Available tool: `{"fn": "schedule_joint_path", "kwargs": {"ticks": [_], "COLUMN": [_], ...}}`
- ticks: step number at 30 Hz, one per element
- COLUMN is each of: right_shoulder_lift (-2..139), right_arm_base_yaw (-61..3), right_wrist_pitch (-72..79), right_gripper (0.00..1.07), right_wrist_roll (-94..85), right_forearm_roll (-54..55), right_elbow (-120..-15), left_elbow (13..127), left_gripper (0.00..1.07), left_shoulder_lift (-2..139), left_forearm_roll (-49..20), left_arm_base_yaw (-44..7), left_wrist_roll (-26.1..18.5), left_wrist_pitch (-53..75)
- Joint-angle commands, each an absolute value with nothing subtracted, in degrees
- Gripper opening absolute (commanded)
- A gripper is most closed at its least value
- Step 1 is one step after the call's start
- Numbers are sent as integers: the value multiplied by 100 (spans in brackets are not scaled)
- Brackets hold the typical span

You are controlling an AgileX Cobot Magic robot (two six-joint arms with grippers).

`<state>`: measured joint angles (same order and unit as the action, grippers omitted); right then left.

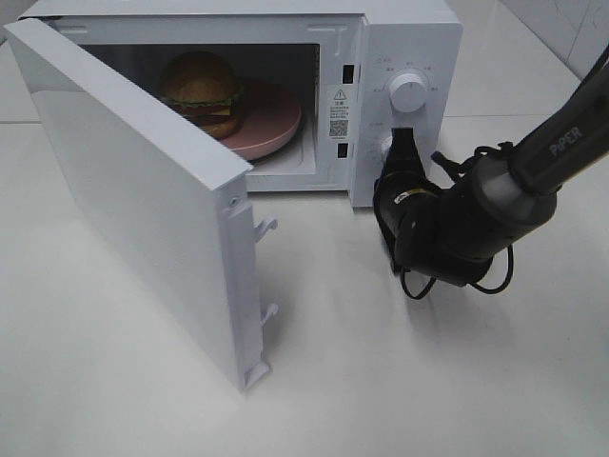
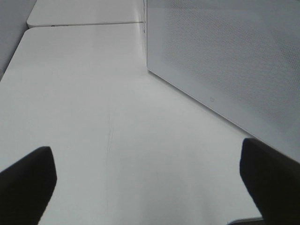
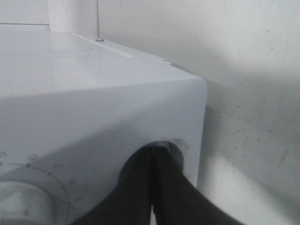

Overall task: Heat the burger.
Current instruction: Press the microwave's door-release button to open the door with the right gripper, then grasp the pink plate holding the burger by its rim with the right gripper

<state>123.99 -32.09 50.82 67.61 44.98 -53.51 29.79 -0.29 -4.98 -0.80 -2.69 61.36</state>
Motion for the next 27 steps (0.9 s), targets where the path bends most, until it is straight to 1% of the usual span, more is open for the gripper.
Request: {"fn": "schedule_joint_path", "kwargs": {"ticks": [1,3,6,7,11,19,21,24,26,27], "right_shoulder_lift": [12135,11986,11946,11849,11597,11213,10800,10674,10267,10267], "right_arm_base_yaw": [-3019,-3019,-3019,-3037,-3037,-3037,-3083,-3083,-3083,-3083], "right_wrist_pitch": [5558,4910,4773,4423,3850,3358,3249,3123,2487,2487], "right_gripper": [0,0,0,0,0,0,0,0,0,0], "right_wrist_roll": [6704,6646,6612,6457,6102,5672,5243,5099,4452,4452], "right_forearm_roll": [4211,4125,4108,4097,4137,4074,4051,3994,3764,3764], "right_elbow": [-5466,-5283,-5225,-5128,-4830,-4544,-4303,-4257,-4183,-4183], "left_elbow": [2962,2962,2962,2962,2962,2962,2962,2962,2962,2962], "left_gripper": [100,100,100,100,100,100,100,100,100,100], "left_shoulder_lift": [-69,-69,-69,-69,-69,-69,-69,-69,-69,-69], "left_forearm_roll": [-521,-521,-521,-521,-521,-521,-521,-521,-521,-521], "left_arm_base_yaw": [-69,-69,-69,-69,-69,-69,-69,-69,-69,-69], "left_wrist_roll": [-286,-286,-286,-286,-286,-286,-286,-286,-286,-286], "left_wrist_pitch": [6119,6119,6119,6119,6119,6119,6119,6119,6119,6119]}}
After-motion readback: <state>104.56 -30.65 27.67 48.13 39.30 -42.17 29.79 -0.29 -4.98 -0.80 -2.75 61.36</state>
